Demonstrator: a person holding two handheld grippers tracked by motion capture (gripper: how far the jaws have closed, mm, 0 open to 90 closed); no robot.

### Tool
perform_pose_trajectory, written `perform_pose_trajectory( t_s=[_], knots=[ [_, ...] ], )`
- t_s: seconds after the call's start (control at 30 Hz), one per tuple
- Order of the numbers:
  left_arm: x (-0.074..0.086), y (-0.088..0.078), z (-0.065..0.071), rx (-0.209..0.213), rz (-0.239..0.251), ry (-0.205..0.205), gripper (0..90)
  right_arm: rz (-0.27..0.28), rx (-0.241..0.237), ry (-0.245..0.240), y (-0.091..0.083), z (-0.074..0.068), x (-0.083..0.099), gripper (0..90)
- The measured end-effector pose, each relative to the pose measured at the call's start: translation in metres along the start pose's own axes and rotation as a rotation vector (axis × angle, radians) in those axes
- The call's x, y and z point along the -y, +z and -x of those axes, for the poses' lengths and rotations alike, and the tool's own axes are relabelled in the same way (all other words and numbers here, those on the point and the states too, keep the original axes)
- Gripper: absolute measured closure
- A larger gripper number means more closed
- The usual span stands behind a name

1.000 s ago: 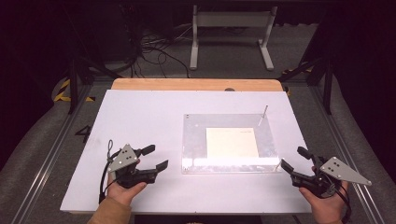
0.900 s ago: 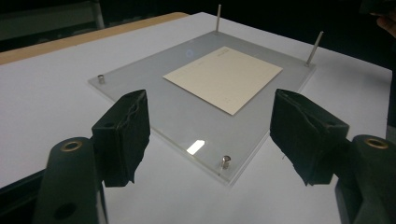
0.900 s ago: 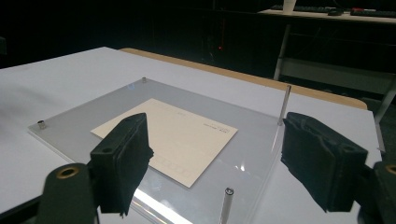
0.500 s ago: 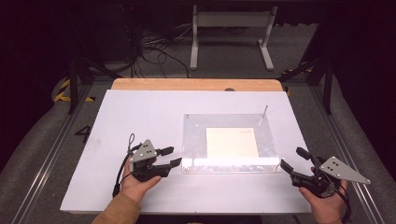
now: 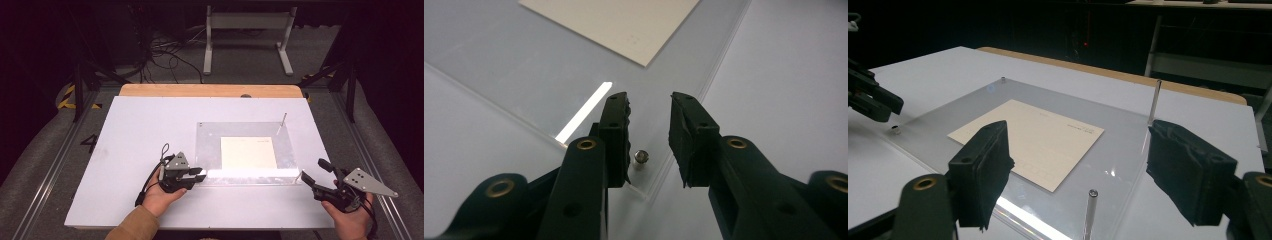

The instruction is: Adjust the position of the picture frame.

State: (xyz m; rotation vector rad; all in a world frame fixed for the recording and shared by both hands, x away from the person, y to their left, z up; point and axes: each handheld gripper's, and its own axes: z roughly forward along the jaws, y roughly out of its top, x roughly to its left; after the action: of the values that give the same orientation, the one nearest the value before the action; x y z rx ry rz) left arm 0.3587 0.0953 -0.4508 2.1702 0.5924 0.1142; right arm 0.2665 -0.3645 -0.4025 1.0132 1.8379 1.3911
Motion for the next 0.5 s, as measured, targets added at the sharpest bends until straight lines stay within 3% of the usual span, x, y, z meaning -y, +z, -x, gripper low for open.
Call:
perform_pose_trajectory(
  t_s=[0.37,0.5],
  knots=[
    [0.0026,0.0067,-0.0005,0.006,-0.074,0.002,75.7,-0.006,-0.001,0.001,0.0002,-0.0001,0.0006,25.1],
    [0.0029,0.0067,-0.0011,0.003,-0.070,-0.007,78.4,-0.006,-0.004,0.000,0.0003,0.0000,0.0007,25.1]
  ],
)
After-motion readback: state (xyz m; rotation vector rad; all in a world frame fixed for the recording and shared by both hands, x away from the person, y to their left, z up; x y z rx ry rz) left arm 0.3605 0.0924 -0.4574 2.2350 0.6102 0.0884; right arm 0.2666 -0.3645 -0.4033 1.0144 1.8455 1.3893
